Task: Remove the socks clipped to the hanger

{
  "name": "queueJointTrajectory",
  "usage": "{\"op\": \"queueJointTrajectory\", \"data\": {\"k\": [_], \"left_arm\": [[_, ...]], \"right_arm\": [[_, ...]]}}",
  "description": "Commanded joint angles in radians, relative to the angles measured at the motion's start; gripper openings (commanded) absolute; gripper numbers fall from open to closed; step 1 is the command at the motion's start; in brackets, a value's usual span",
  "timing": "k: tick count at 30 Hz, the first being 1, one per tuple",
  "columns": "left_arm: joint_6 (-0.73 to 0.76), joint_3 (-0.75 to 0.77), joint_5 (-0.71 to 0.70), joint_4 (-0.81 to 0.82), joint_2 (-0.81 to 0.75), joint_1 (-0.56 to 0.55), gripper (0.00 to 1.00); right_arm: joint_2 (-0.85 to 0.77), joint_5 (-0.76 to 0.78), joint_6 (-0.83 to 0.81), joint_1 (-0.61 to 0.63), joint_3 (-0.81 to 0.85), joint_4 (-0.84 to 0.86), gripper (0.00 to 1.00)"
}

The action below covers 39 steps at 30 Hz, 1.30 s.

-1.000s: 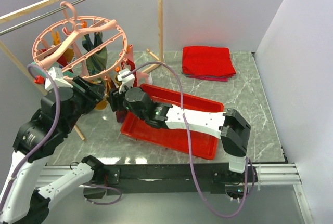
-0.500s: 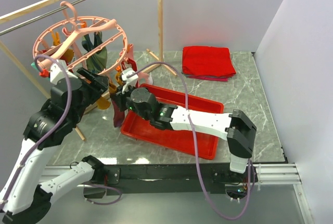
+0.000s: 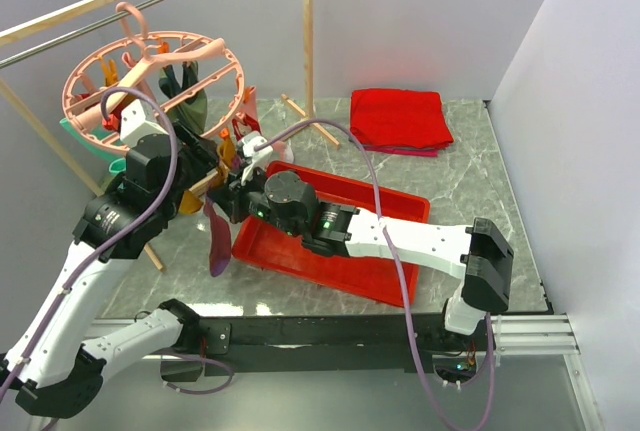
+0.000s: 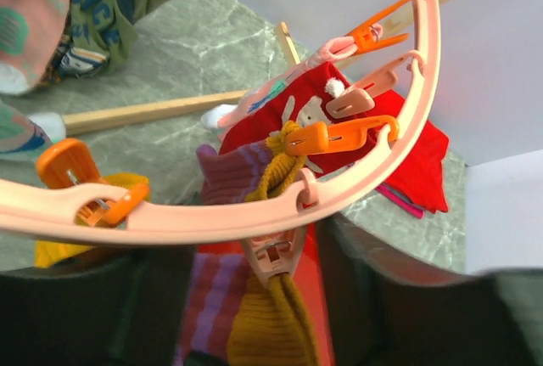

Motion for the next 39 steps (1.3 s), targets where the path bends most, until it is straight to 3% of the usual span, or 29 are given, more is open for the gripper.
{"op": "queueJointTrajectory", "data": {"k": [1,6,11,18,26,31,37,38,39], "left_arm": [[0.06,-0.017,-0.051,0.076,-0.016,-0.003,0.52],[0.08,-0.025,-0.045,0.108,-0.04,-0.005,0.2],[0.083,-0.01,-0.027,0.084,-0.031,-0.003,0.01],[0.11,0.004,-0.005,0.087,-0.04,-0.005,0.01],[0.116,-0.028,0.035,0.114,-0.065,-0.005,0.01],[0.123,-0.054,0.044,0.124,-0.081,-0.003,0.01],[0.153,-0.042,0.079,0.104,-0.091,-0.003,0.22],[0.162,-0.045,0.088,0.104,-0.097,-0.003,0.31],[0.172,-0.047,0.102,0.11,-0.098,-0.005,0.36]], "right_arm": [[-0.059,-0.019,0.019,0.012,-0.019,-0.001,0.0],[-0.073,-0.024,0.012,0.021,-0.02,-0.027,0.0],[-0.091,0.013,0.025,0.021,-0.029,-0.068,0.0],[-0.2,0.142,0.094,0.017,-0.073,-0.18,0.0],[-0.351,0.315,0.093,-0.017,0.008,-0.518,0.0],[-0.465,0.289,0.137,-0.117,-0.012,-0.642,0.0],[-0.565,0.237,0.16,-0.195,-0.084,-0.76,0.0],[-0.585,0.225,0.16,-0.2,-0.101,-0.765,0.01],[-0.594,0.216,0.165,-0.203,-0.133,-0.768,0.16]]}}
